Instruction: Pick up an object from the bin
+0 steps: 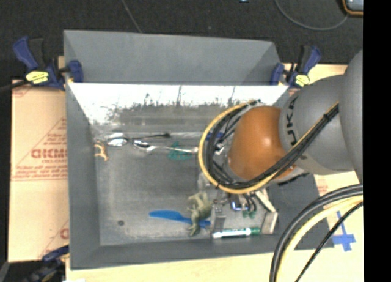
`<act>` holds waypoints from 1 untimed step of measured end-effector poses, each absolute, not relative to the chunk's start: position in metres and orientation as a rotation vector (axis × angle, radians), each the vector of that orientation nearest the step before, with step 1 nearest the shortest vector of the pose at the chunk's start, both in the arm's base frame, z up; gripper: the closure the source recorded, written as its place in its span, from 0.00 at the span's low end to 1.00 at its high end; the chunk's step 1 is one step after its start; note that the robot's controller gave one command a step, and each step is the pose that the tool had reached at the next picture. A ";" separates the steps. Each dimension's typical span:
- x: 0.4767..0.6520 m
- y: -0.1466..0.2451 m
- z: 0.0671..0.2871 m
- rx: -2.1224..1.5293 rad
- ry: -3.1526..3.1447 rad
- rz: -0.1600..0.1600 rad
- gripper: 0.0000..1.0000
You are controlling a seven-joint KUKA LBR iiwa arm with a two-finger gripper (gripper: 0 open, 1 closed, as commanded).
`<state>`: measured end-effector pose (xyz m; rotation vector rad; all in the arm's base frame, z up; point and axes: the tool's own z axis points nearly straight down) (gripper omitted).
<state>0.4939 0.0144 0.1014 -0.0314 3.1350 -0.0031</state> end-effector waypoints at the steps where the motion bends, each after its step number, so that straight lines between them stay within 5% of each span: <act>1: 0.507 -0.005 0.071 -0.416 3.092 -0.017 0.00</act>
Offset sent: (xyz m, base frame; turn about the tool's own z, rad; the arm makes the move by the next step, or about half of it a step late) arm 0.0127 0.0042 -0.0314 -0.2716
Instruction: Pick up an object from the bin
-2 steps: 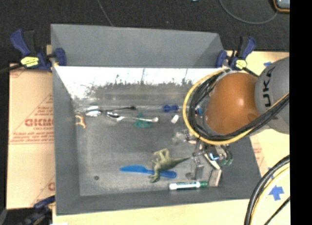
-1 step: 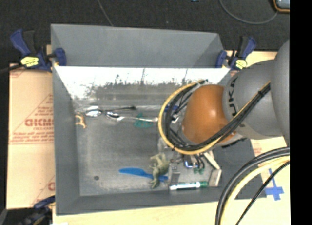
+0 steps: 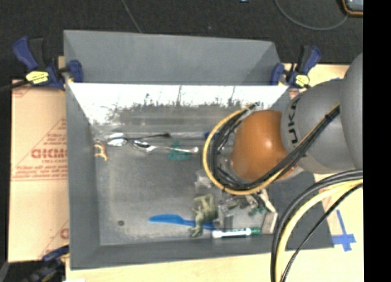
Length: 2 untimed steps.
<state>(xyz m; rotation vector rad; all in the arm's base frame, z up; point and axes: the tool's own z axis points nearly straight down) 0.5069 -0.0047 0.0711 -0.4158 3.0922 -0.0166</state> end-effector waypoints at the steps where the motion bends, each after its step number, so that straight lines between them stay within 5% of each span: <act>1: 0.509 0.017 0.072 -0.457 3.093 -0.009 1.00; 2: 0.508 0.017 0.074 -0.459 3.094 -0.008 1.00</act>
Offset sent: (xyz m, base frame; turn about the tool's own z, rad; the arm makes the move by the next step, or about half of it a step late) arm 0.0000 0.0000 0.0000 0.0000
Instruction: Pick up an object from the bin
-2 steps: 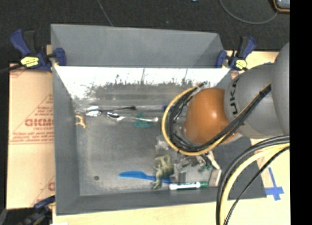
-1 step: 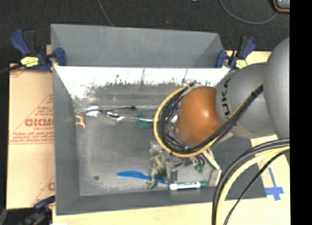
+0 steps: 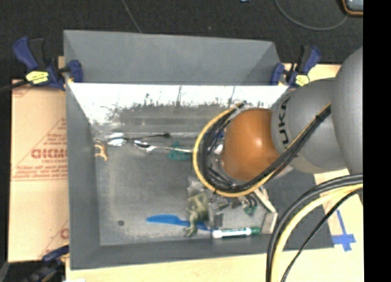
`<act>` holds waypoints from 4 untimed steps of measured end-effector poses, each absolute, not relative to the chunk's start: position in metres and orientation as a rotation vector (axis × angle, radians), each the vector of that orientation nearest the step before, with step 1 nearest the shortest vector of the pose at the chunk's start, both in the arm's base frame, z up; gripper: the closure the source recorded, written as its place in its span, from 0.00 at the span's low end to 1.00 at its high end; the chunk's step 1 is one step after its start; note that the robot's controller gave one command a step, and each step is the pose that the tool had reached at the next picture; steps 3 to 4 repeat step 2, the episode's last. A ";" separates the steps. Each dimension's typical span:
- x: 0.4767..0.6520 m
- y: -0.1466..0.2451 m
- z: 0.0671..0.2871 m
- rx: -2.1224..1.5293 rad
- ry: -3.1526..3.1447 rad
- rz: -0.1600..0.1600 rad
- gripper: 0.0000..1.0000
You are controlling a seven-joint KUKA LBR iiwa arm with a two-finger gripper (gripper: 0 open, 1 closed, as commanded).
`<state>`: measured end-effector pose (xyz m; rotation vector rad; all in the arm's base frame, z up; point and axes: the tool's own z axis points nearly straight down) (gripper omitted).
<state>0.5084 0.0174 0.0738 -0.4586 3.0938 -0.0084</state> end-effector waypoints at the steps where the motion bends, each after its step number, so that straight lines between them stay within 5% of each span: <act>1: 0.507 0.017 0.123 -0.458 3.102 -0.008 1.00; 2: 0.508 0.017 0.163 -0.454 3.096 -0.010 1.00; 4: 0.508 0.017 0.163 -0.454 3.096 -0.010 1.00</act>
Offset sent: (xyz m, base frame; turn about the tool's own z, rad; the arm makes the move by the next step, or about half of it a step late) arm -0.0030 -0.0004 0.0533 0.0006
